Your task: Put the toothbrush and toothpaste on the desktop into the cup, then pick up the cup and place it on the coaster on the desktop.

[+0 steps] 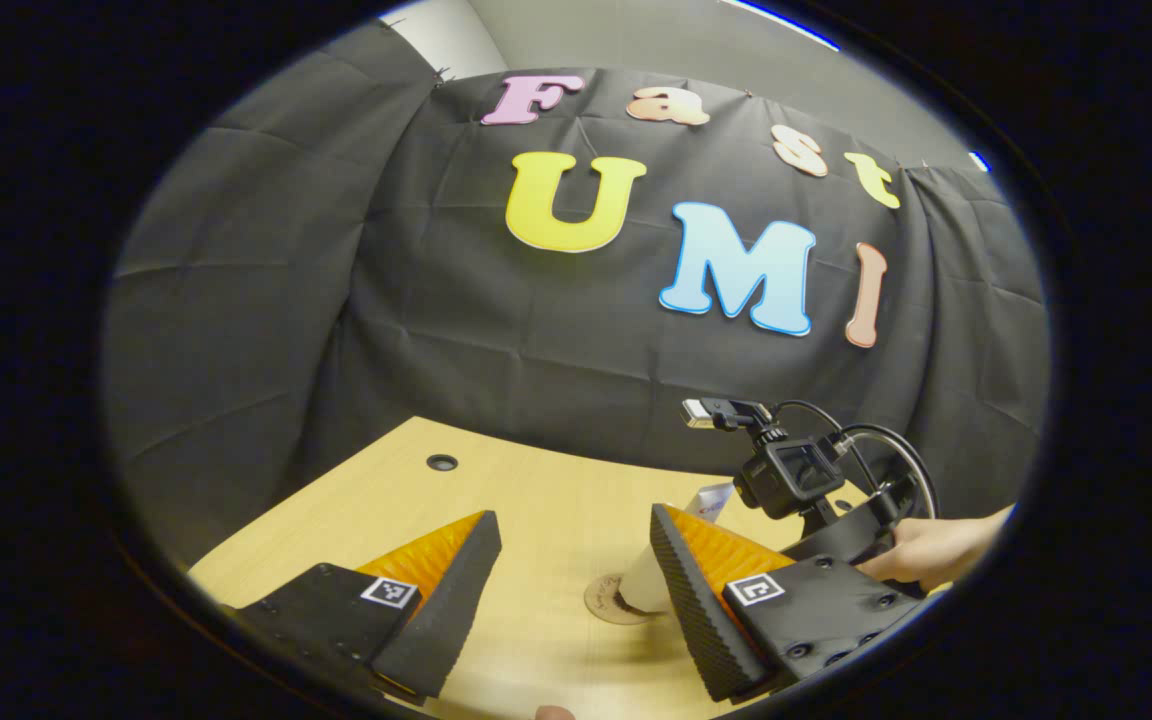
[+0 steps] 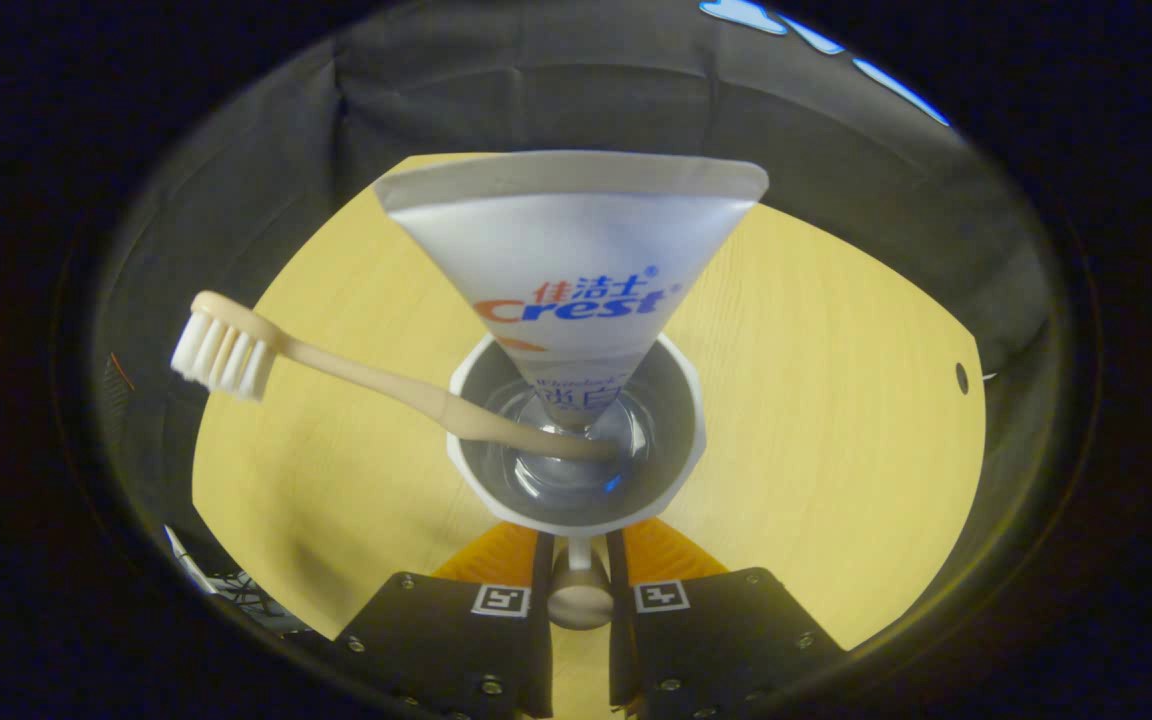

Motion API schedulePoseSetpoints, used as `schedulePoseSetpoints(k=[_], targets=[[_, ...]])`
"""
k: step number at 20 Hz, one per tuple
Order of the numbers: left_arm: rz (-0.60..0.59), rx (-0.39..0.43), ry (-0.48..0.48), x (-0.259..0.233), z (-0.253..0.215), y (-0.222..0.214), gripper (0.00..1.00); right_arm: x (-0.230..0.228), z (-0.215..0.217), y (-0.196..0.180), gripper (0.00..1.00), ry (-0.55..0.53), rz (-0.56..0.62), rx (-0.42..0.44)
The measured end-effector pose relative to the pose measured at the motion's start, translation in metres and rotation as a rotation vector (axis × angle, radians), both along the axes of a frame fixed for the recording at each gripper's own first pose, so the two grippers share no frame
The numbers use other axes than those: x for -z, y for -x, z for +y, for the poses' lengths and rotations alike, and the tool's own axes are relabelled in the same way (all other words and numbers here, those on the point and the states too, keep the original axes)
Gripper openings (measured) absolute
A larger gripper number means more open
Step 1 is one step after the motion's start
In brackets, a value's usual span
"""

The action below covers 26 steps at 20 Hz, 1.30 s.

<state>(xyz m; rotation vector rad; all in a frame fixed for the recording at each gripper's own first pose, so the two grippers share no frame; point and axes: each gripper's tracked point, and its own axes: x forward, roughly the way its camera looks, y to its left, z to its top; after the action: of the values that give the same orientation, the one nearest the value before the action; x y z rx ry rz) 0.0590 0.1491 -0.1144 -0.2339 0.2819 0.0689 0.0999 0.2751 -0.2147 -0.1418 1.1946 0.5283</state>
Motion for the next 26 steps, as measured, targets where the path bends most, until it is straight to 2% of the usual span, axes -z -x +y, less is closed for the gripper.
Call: schedulePoseSetpoints(k=[2, 18, 20, 22, 23, 26], targets=[[-0.002, -0.008, -0.003, -0.001, 0.006, 0.003, 0.96, 0.004, 0.000, -0.001, 0.23, 0.001, 0.006, -0.004], [0.002, -0.016, -0.003, 0.000, 0.016, 0.006, 0.94, 0.025, 0.033, -0.004, 0.23, 0.047, 0.026, -0.024], [0.001, -0.020, -0.001, 0.000, 0.019, 0.007, 0.97, 0.030, 0.033, -0.008, 0.23, 0.055, 0.022, -0.027], [0.003, -0.023, 0.000, 0.000, 0.021, 0.008, 0.98, 0.026, 0.039, -0.003, 0.24, 0.055, 0.019, -0.028], [0.004, -0.023, 0.000, -0.001, 0.022, 0.009, 0.97, 0.020, 0.033, 0.001, 0.29, 0.045, 0.017, -0.028], [0.006, -0.021, -0.003, 0.000, 0.024, 0.009, 0.94, 0.007, 0.028, 0.003, 0.29, 0.020, 0.009, -0.033]])
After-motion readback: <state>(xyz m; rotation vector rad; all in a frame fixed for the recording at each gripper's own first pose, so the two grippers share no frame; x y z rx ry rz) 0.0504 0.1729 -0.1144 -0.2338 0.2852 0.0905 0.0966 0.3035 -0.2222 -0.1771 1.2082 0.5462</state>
